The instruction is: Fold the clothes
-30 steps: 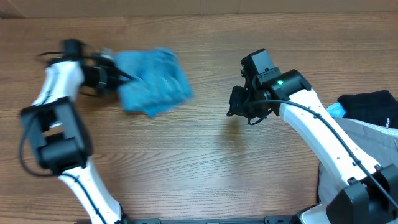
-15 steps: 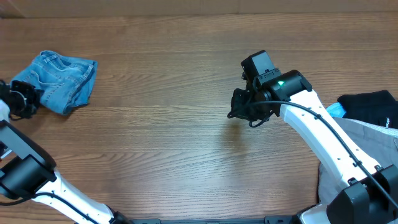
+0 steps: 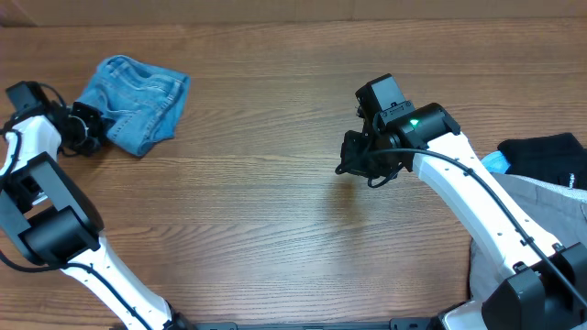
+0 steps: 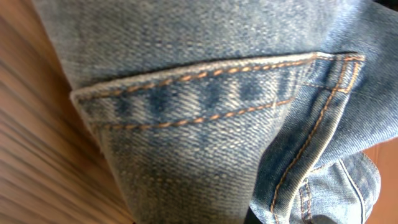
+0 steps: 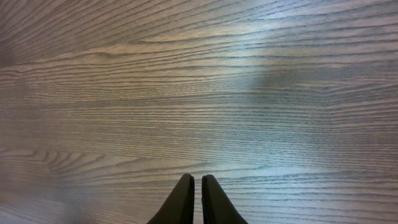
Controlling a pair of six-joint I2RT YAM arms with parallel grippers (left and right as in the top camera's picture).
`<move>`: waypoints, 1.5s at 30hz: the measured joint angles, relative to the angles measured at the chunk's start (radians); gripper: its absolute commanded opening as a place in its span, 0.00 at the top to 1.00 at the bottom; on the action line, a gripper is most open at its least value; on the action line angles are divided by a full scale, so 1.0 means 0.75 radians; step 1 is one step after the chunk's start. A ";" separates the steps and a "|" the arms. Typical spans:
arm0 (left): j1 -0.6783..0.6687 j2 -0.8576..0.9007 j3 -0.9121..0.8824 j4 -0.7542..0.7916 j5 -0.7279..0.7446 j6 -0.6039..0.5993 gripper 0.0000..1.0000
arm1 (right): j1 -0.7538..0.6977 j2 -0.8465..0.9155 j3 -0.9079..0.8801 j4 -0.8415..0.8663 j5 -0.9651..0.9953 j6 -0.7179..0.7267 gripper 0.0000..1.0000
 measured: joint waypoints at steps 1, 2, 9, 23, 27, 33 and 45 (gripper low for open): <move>-0.012 0.000 0.004 -0.027 0.005 -0.001 0.90 | 0.000 0.000 0.000 -0.001 -0.001 -0.001 0.91; -0.019 0.000 0.008 -0.058 0.007 -0.007 0.91 | 0.000 0.000 0.000 -0.001 -0.001 0.000 0.91; -0.025 0.000 0.025 -0.215 0.009 -0.081 0.79 | 0.000 0.000 0.000 -0.004 -0.001 -0.001 0.91; 0.140 -0.297 0.018 -0.345 -0.302 0.474 0.70 | 0.000 0.000 0.000 -0.022 0.000 -0.007 0.86; 0.030 -0.518 0.022 -0.301 -0.117 0.823 0.89 | 0.000 0.000 0.000 -0.005 -0.001 -0.007 0.85; -0.459 -0.373 0.027 -0.328 -0.179 1.211 0.96 | 0.000 0.000 0.000 -0.001 0.000 -0.006 0.86; -0.615 0.004 0.012 0.040 -0.530 0.953 0.90 | 0.000 0.000 0.000 -0.012 -0.001 -0.005 0.86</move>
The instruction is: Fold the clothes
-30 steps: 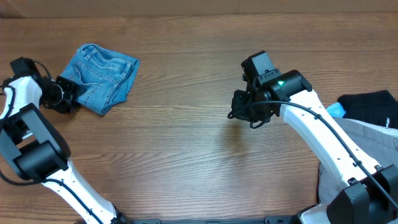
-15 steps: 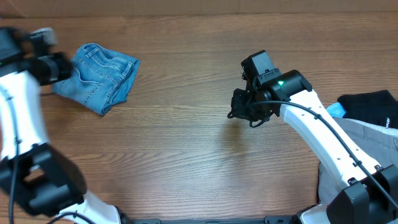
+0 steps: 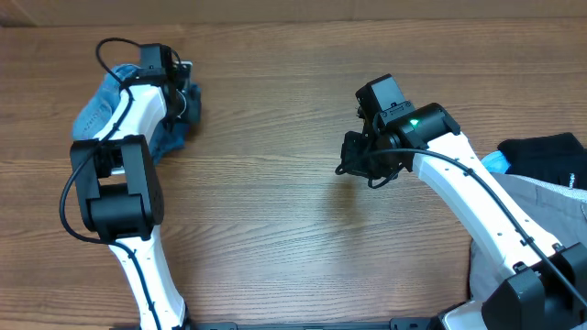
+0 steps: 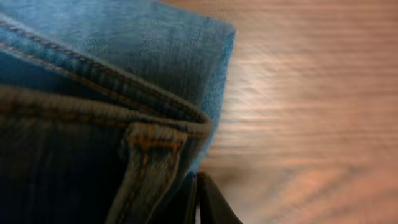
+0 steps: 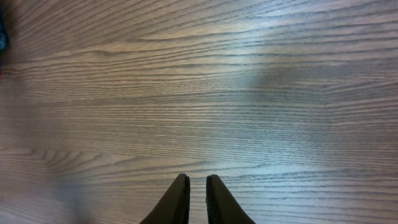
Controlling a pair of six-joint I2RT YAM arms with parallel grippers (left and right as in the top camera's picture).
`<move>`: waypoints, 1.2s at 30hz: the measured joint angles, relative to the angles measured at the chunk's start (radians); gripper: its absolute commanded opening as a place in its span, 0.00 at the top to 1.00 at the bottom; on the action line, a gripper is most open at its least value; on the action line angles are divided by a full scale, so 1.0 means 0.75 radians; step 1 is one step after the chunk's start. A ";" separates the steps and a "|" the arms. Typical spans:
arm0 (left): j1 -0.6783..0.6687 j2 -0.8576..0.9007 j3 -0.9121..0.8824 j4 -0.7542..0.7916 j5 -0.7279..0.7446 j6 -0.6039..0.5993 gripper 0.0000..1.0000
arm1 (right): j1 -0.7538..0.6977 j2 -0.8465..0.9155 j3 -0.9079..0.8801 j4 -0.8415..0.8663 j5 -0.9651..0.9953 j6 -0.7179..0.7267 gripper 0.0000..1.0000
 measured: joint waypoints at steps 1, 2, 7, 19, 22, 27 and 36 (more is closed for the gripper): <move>0.010 0.001 0.000 0.017 -0.009 -0.042 0.89 | 0.001 0.000 0.000 -0.003 0.001 -0.001 0.86; 0.031 0.001 0.001 0.031 -0.020 -0.105 0.88 | 0.001 0.000 0.000 -0.007 0.001 0.001 0.86; 0.114 0.006 0.045 0.016 -0.029 -0.227 0.81 | 0.001 0.000 0.000 -0.034 0.001 -0.001 0.86; 0.153 0.025 0.779 -0.725 -0.063 -0.227 0.94 | 0.001 0.000 0.000 -0.045 0.011 -0.001 0.86; 0.187 0.020 0.823 -0.774 -0.168 -0.219 0.96 | 0.001 0.000 0.000 -0.045 0.016 -0.001 0.86; 0.349 0.024 0.704 -0.606 -0.240 -0.249 0.96 | 0.001 0.000 0.000 -0.047 0.026 -0.001 0.85; 0.511 0.091 0.259 -0.124 -0.142 -0.242 0.79 | 0.001 0.000 0.000 -0.070 0.025 0.000 0.86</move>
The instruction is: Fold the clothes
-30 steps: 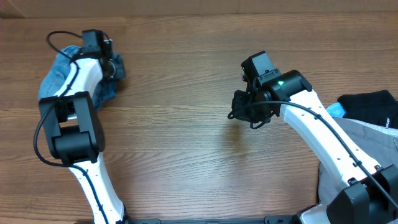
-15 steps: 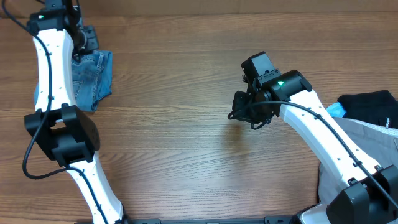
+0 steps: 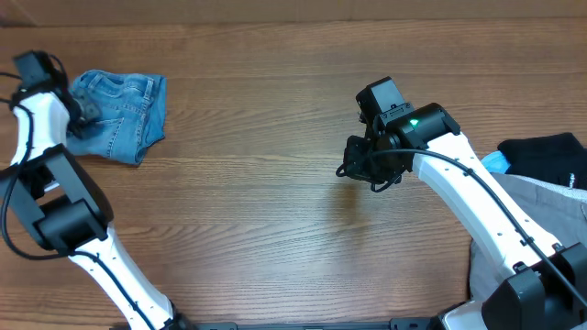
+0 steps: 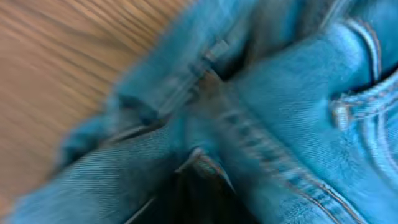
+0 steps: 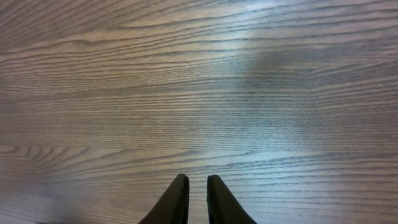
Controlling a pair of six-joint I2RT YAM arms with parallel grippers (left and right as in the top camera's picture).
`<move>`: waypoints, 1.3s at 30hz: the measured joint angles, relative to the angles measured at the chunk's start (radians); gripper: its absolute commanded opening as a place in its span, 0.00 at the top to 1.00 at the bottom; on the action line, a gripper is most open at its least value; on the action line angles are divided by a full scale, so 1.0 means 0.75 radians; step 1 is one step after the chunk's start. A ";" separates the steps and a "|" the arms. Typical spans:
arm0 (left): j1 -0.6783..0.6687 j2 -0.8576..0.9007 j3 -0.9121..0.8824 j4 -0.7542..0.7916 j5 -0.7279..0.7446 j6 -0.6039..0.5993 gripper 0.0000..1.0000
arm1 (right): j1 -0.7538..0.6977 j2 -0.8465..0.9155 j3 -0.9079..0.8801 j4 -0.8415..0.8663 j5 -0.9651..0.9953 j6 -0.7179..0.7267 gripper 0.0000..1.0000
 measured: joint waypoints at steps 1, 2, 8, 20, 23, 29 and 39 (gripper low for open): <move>-0.001 0.009 -0.002 0.009 0.007 0.013 0.79 | 0.000 0.000 0.000 -0.005 0.000 -0.001 0.86; 0.001 0.010 -0.001 0.010 0.018 0.032 0.79 | 0.000 0.000 0.000 -0.010 0.001 0.000 0.86; 0.002 0.008 0.146 -0.213 0.096 0.075 0.77 | 0.000 0.000 0.000 -0.042 0.000 0.000 0.86; -0.216 -0.155 0.016 -0.228 0.259 0.144 0.78 | 0.000 0.000 0.000 -0.023 0.000 -0.001 0.86; -0.291 -0.152 -0.222 -0.019 0.214 0.114 0.74 | 0.000 0.000 0.000 -0.024 0.000 0.001 0.86; -0.312 -0.181 -0.302 0.062 0.166 0.040 0.66 | 0.000 0.000 0.000 -0.035 0.000 0.000 0.86; -0.305 -0.515 0.250 -0.764 0.253 0.105 0.57 | 0.000 -0.032 0.083 0.120 0.000 -0.067 0.85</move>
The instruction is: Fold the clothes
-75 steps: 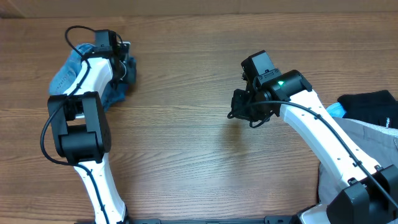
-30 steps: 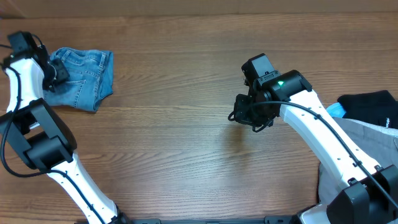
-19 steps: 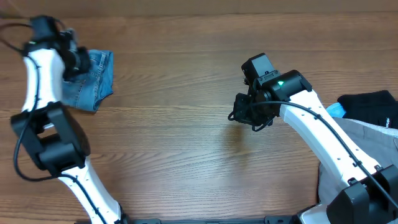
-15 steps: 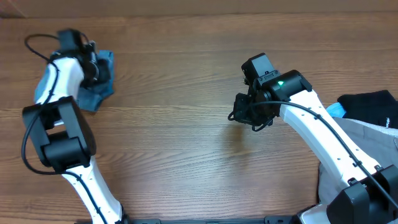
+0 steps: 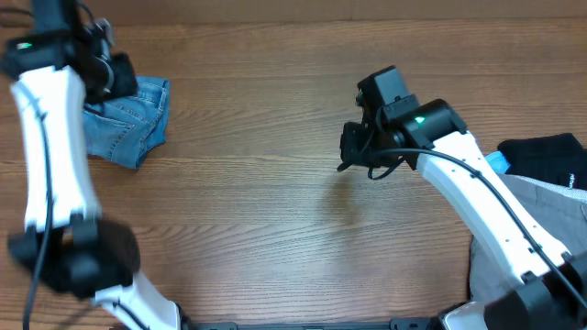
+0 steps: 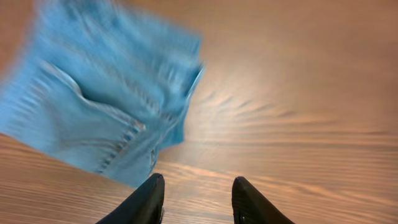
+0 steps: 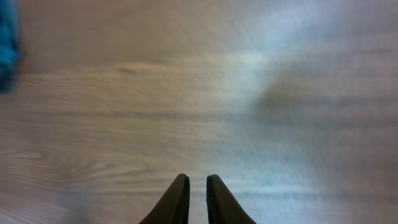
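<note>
A pair of blue denim shorts [image 5: 133, 124] lies as a compact folded bundle at the table's far left; the left wrist view has it [image 6: 106, 106] at the upper left, blurred. My left gripper [image 5: 110, 71] hovers above the bundle's upper edge. In its own view it [image 6: 198, 186] is open, with only bare wood between the fingers. My right gripper [image 5: 352, 154] hangs over the middle of the table, far from the shorts. In the right wrist view it [image 7: 198, 182] is shut to a thin slit on nothing, and a blue sliver of the shorts [image 7: 6, 56] shows at the left edge.
At the right edge of the wooden table [image 5: 275, 229] lies a pile of other clothes: a black garment [image 5: 548, 156] on top, a grey one [image 5: 541, 215] below it, and a small blue piece [image 5: 495, 162] beside them.
My left gripper was low on the shorts with denim filling its view. Now it stands off them, open and empty. The shorts lie much as before. The right gripper shifted a little.
The shorts first lay crumpled with my left gripper at their left edge. Then the left gripper was at their right side, shut on a denim edge. Then it was back at the left on a tidier bundle. Now it is off them, open. The right gripper stayed mid-table.
</note>
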Controlling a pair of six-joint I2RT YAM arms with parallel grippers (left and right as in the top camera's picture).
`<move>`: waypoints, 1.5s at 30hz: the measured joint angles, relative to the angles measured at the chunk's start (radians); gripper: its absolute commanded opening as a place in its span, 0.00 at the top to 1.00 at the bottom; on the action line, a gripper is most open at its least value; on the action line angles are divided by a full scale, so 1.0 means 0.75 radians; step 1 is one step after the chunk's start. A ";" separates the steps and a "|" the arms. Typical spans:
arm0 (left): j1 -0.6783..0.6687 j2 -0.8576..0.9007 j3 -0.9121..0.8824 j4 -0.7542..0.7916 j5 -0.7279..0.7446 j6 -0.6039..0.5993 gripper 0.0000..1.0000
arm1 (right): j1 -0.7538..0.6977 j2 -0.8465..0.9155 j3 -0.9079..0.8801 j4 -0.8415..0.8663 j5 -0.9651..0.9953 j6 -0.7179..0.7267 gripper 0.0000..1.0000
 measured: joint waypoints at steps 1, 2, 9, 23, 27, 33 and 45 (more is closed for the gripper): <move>-0.001 -0.093 0.040 -0.041 0.017 0.010 0.56 | 0.000 -0.016 0.017 0.007 0.001 -0.013 0.83; -0.003 -0.172 0.057 -0.107 0.037 0.030 0.54 | 0.000 -0.040 0.045 0.022 0.003 -0.032 0.81; -0.139 -0.615 0.087 -0.536 0.086 0.127 0.00 | 0.000 -0.383 0.222 0.113 0.011 -0.119 0.55; -0.298 -0.945 -0.041 -0.563 -0.170 0.031 0.00 | 0.000 -0.704 0.245 0.047 0.017 -0.148 0.00; -0.298 -0.992 -0.041 -0.574 -0.196 0.022 0.00 | 0.000 -0.702 0.245 -0.030 0.021 -0.148 0.00; -0.298 -0.955 -0.041 -0.573 -0.210 0.022 0.00 | 0.000 -0.682 0.245 -0.086 0.021 -0.148 0.00; -0.298 -0.914 -0.045 -0.573 -0.211 0.018 0.00 | 0.000 -0.616 0.245 -0.130 0.059 -0.164 0.00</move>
